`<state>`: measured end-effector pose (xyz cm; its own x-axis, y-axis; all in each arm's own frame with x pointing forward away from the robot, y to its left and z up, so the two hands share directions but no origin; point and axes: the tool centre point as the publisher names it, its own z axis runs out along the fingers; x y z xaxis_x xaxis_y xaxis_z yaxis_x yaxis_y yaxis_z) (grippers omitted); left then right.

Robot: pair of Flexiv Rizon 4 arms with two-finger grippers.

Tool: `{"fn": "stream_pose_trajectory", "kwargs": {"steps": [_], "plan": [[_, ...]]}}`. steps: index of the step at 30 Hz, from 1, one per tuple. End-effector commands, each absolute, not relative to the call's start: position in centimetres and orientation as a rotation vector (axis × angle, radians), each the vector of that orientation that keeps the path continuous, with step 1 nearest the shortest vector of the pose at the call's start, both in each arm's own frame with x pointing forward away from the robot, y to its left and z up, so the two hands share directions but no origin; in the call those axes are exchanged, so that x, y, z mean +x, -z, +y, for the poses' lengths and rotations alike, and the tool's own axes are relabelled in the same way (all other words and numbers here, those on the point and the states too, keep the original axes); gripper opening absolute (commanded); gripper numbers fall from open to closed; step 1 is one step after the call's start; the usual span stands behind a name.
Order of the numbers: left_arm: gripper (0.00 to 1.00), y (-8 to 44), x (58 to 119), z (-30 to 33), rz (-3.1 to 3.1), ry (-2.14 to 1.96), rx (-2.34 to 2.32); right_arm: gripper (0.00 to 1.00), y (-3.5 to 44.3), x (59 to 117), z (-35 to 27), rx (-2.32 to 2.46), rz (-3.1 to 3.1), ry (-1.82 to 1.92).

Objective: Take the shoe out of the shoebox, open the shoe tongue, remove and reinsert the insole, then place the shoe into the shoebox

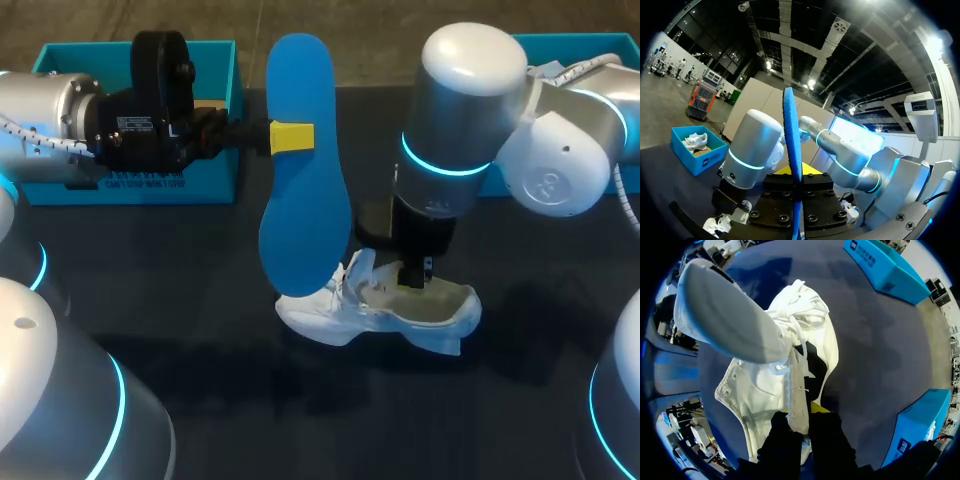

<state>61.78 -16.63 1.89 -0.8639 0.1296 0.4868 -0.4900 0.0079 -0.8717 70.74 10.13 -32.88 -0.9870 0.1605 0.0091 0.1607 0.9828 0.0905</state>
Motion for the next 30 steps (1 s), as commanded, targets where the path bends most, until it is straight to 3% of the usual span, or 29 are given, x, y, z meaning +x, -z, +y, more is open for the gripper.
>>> {"fn": "stream_pose_trajectory", "kwargs": {"steps": [1, 13, 30], "plan": [[0.0, -1.9, 61.8, -16.8, -1.861, -1.906, 0.369, 0.0, 32.8, 71.0, 9.3, -0.659, -2.962, 0.204], [0.0, -1.9, 61.8, -16.8, -1.861, -1.906, 0.369, 0.0, 32.5, 67.5, 8.8, -1.583, -2.573, 0.465], [0.0, -1.9, 61.8, -16.8, -1.861, -1.906, 0.369, 0.0, 33.1, 68.2, 8.9, -1.723, -2.462, 0.433]]}}
